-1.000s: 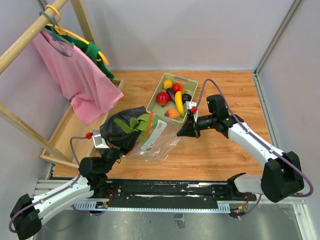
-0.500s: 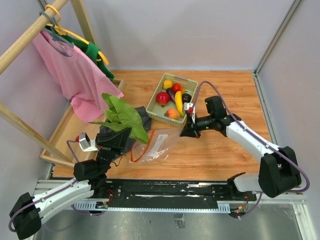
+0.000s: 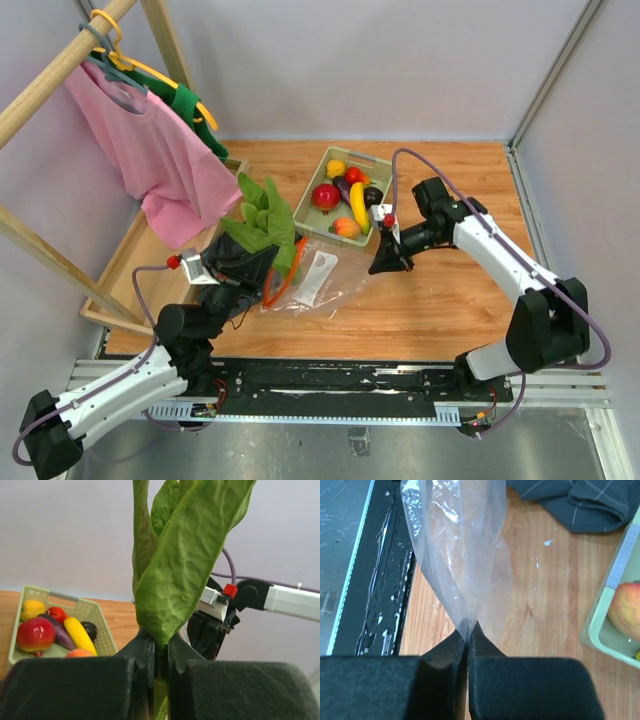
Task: Open the zip-top bag and remove the fake food
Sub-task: Pick up the fake vegetable from the zipper food storage bag, then place the zipper food storage bag at the center of the board.
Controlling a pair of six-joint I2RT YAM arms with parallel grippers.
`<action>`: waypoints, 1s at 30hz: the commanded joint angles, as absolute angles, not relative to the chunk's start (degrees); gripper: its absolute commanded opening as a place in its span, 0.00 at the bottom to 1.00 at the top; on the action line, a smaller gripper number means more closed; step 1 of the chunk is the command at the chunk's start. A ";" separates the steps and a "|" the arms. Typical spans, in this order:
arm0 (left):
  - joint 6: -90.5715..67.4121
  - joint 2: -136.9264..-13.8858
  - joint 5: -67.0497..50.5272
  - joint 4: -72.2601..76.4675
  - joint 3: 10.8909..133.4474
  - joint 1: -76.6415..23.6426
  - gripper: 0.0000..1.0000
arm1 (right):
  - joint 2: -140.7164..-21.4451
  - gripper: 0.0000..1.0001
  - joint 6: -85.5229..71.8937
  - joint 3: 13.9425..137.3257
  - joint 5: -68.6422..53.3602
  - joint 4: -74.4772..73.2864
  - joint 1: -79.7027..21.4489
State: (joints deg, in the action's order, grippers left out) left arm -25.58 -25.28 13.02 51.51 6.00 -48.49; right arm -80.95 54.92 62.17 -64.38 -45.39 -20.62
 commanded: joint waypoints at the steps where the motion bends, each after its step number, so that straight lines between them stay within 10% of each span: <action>1: -19.63 -28.83 13.41 40.68 15.41 -48.17 0.00 | -87.72 0.01 72.07 71.80 -64.04 -72.33 -16.35; 30: -35.76 -105.85 -23.96 16.65 77.33 -29.44 0.00 | -93.98 0.12 59.49 77.42 -46.58 -78.58 8.81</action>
State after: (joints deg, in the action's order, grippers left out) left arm -33.98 -100.49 -21.19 20.99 70.61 -29.80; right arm -94.19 60.53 78.11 -47.48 -78.94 6.50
